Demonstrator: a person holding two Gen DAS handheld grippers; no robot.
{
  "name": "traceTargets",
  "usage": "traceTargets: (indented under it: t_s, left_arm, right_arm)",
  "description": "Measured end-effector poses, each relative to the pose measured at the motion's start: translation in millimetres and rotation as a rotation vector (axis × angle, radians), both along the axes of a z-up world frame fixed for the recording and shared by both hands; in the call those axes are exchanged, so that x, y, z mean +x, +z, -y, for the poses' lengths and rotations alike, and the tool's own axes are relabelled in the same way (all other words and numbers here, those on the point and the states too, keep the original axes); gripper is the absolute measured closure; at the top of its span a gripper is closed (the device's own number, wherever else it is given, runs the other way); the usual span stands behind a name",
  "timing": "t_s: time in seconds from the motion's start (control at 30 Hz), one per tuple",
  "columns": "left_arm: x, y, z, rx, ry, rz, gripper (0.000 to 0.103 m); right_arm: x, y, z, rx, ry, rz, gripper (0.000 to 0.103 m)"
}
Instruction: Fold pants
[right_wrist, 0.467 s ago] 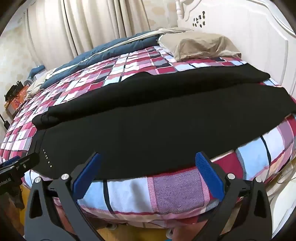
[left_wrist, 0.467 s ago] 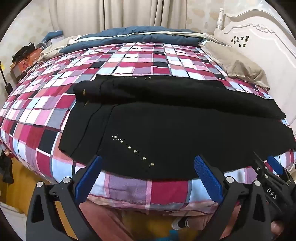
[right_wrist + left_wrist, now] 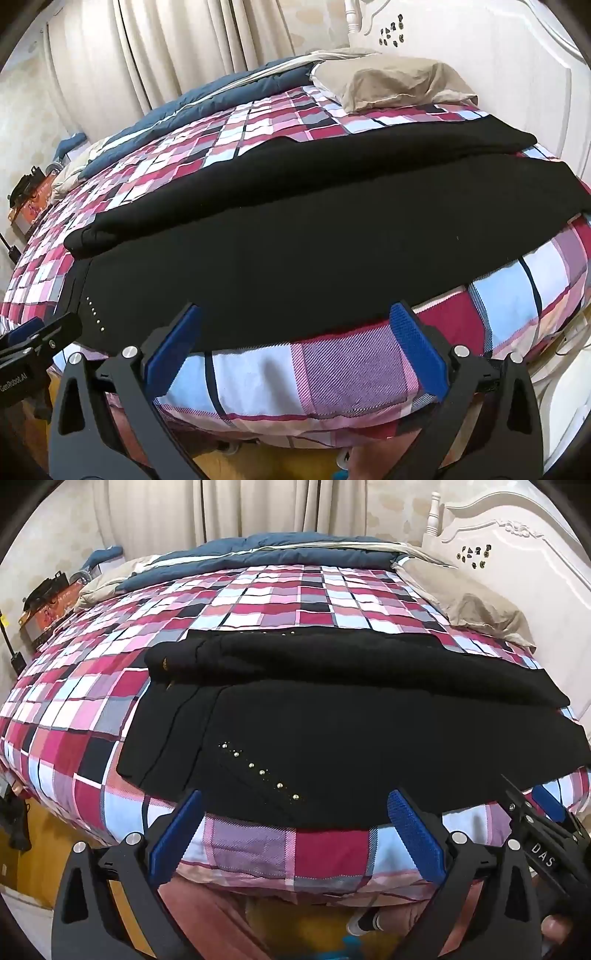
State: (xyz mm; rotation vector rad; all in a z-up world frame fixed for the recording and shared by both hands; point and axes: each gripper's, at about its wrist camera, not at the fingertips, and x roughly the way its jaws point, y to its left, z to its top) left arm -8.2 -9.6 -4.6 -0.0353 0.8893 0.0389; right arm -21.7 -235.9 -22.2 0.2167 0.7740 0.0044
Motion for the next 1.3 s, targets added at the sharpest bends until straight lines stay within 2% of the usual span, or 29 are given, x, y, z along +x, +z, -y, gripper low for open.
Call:
traceTargets:
  t_s: [1.3]
  left_arm:
    - [-4.8, 0.2, 0.2, -0.013, 0.002, -0.002, 0.004]
  right_arm:
    - [2.1, -7.0, 0.2, 0.003, 0.001, -0.022, 0.002]
